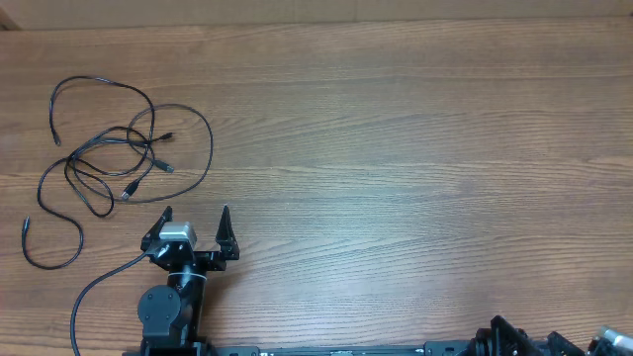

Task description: Untangle cables

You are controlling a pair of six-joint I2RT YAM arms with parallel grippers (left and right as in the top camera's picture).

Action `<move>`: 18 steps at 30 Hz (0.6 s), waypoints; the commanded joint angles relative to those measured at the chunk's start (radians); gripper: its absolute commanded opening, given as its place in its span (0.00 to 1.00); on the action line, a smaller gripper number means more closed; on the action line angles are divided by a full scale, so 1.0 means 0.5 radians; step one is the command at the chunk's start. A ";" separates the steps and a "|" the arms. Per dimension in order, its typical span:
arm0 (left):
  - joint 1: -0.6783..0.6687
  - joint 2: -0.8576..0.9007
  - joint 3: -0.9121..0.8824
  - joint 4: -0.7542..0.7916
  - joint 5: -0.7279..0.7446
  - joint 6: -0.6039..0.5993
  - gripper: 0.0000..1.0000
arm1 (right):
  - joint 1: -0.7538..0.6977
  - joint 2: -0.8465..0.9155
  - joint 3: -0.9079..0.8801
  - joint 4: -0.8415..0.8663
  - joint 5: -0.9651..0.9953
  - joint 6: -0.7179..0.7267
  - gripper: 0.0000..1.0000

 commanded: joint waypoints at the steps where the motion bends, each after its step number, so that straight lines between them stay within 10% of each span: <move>1: -0.009 -0.022 -0.007 -0.005 -0.020 0.038 1.00 | 0.009 -0.092 -0.109 -0.001 0.012 0.009 1.00; 18: -0.009 -0.022 -0.007 -0.005 -0.020 0.038 1.00 | 0.031 -0.368 -0.663 0.021 0.012 0.009 1.00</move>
